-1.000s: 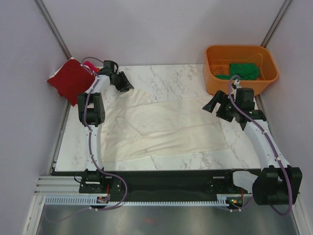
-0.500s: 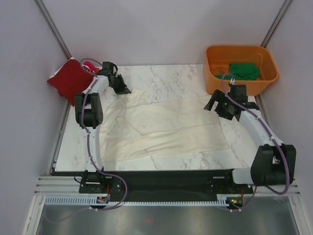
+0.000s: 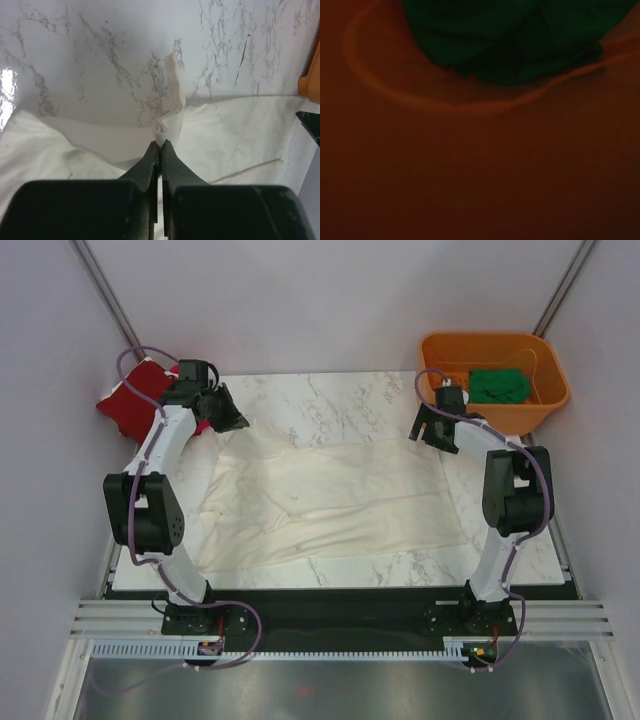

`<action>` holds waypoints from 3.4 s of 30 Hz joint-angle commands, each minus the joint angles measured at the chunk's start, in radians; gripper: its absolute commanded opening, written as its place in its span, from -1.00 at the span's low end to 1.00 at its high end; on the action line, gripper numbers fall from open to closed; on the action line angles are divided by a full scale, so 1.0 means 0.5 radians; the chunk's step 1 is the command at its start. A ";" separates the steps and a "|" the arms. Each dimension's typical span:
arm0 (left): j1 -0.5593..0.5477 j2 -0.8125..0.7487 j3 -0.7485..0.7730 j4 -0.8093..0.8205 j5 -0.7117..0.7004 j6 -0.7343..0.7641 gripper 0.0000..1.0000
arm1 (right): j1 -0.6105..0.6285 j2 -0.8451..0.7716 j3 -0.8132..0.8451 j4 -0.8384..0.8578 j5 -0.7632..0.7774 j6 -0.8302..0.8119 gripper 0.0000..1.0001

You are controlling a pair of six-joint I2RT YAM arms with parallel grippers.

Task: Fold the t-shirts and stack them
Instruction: Fold the tshirt

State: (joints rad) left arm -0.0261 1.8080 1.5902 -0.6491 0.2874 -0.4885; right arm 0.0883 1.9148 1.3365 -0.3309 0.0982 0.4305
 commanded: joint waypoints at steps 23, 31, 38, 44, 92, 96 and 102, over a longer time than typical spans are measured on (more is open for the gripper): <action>0.246 -0.327 -0.223 -0.079 -0.286 0.241 -0.95 | 0.204 0.456 0.180 0.263 0.304 -0.063 0.61; 0.291 -0.358 -0.287 -0.079 -0.286 0.241 -0.95 | 0.231 0.665 0.398 0.137 0.123 -0.033 0.49; 0.365 -0.398 -0.342 -0.079 -0.286 0.241 -0.95 | 0.391 0.644 0.361 0.100 0.230 -0.079 0.53; 0.516 -0.447 -0.361 -0.079 -0.286 0.241 -0.95 | 0.470 0.444 0.266 0.220 0.319 -0.149 0.73; 0.509 -0.245 -0.251 -0.079 -0.286 0.241 -0.95 | 0.409 0.868 0.846 0.140 0.270 -0.217 -1.00; 0.359 -0.076 -0.012 -0.119 -0.262 0.336 -0.95 | 0.403 0.785 0.913 0.140 0.306 -0.232 -1.00; 0.120 0.206 0.439 -0.141 -0.277 0.415 -0.95 | 0.357 0.576 0.957 0.076 0.534 -0.260 -1.00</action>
State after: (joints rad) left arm 0.0780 1.8664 1.6730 -0.7265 0.1509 -0.3527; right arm 0.2981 2.3119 1.7832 -0.2703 0.2790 0.3107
